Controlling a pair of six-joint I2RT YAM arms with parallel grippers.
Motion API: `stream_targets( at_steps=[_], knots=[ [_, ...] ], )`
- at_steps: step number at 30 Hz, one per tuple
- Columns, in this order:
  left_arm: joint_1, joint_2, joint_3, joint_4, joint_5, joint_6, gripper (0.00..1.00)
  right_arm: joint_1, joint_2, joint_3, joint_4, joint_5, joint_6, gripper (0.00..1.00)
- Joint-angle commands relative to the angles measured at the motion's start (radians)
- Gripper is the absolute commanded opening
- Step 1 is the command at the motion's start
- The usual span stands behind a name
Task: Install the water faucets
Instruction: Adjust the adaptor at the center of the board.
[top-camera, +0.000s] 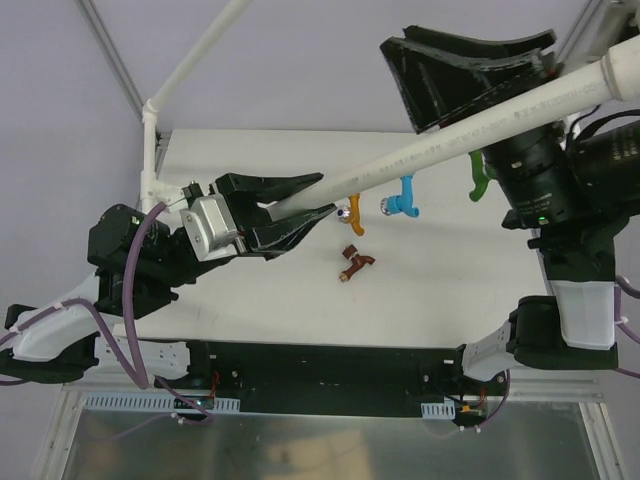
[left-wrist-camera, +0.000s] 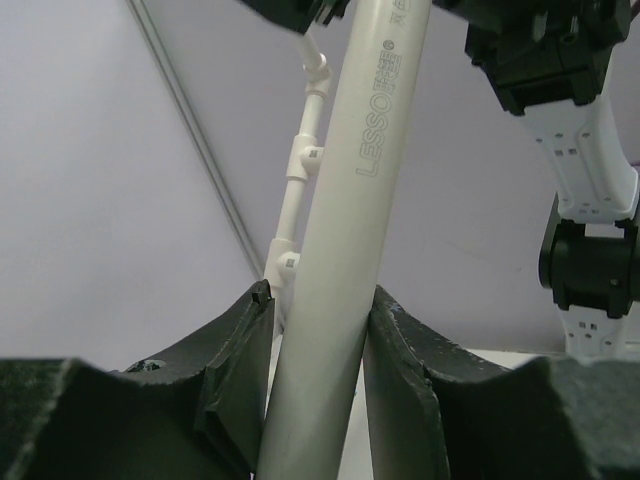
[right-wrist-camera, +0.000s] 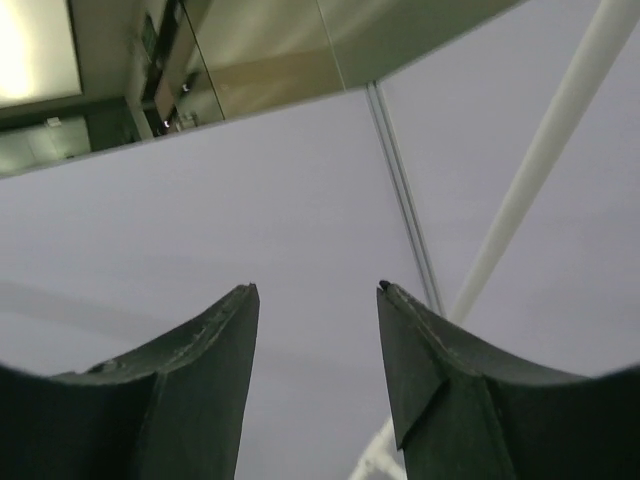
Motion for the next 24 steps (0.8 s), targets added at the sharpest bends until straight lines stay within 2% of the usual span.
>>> stream_targets(
  at_steps=[1,8,14,19,22,24],
  knots=[
    [0.007,0.049,0.061,0.564,-0.084,-0.191,0.00,0.010,0.083,-0.080,-0.157,-0.044,-0.100,0.57],
    [0.005,0.050,0.064,0.674,-0.104,-0.225,0.00,0.009,-0.075,-0.382,-0.053,0.011,-0.102,0.58],
    [0.008,0.032,0.047,0.728,-0.132,-0.212,0.00,0.007,-0.175,-0.557,-0.044,0.080,-0.070,0.58],
    [0.009,0.021,0.045,0.748,-0.146,-0.203,0.00,-0.011,-0.282,-0.701,-0.016,0.295,-0.024,0.58],
    [0.009,0.013,0.041,0.750,-0.146,-0.202,0.00,-0.059,-0.348,-0.770,-0.022,0.431,0.067,0.58],
    [0.007,0.010,0.036,0.757,-0.149,-0.199,0.00,-0.100,-0.388,-0.816,-0.041,0.442,0.134,0.58]
  ],
)
